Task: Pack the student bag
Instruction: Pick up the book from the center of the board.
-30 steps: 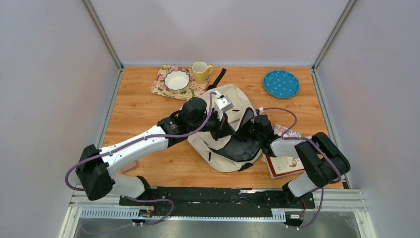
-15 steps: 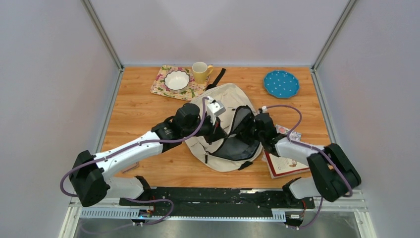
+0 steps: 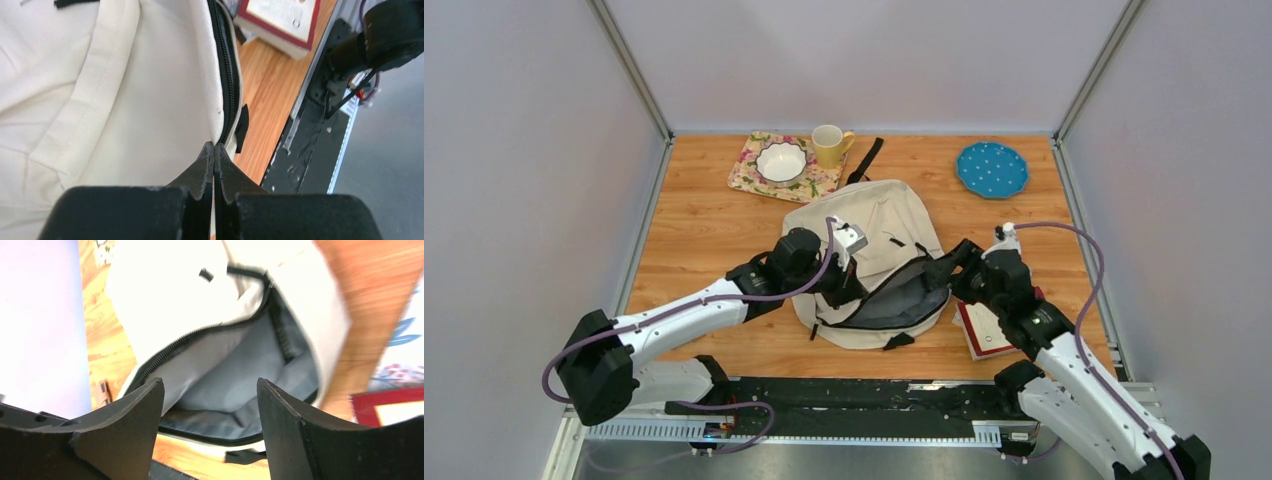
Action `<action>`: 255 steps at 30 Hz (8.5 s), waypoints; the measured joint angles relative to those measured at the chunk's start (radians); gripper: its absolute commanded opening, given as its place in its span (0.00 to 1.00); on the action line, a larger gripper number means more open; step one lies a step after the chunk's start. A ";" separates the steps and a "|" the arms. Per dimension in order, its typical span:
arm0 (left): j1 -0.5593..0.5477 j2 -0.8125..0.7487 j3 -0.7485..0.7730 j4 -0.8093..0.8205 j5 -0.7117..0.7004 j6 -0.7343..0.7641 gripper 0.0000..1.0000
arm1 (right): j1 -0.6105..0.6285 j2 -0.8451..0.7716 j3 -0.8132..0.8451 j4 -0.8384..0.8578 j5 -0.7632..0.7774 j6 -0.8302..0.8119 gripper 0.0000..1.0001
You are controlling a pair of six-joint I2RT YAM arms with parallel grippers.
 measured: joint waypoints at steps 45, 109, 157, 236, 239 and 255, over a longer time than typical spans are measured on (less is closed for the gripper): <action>-0.226 0.725 0.413 0.250 0.219 -0.437 0.78 | -0.927 0.142 0.072 -0.441 0.398 -0.200 0.96; -0.237 0.857 0.393 0.306 0.025 -0.755 0.23 | -0.935 0.074 0.002 -0.396 -0.123 -0.284 0.89; -0.227 0.857 0.252 0.668 -0.122 -0.939 0.10 | -0.941 -0.014 -0.044 -0.398 -0.243 -0.274 0.81; 0.310 0.059 -0.032 0.423 0.627 -0.492 0.23 | -0.480 -0.043 0.110 0.061 -1.106 -0.306 0.00; 0.316 0.059 -0.033 0.430 0.622 -0.504 0.37 | -0.468 -0.036 0.128 0.058 -1.102 -0.298 0.00; 0.269 -0.072 -0.034 -0.150 -0.063 -0.170 0.79 | -0.444 -0.111 0.220 -0.240 -0.625 -0.338 0.00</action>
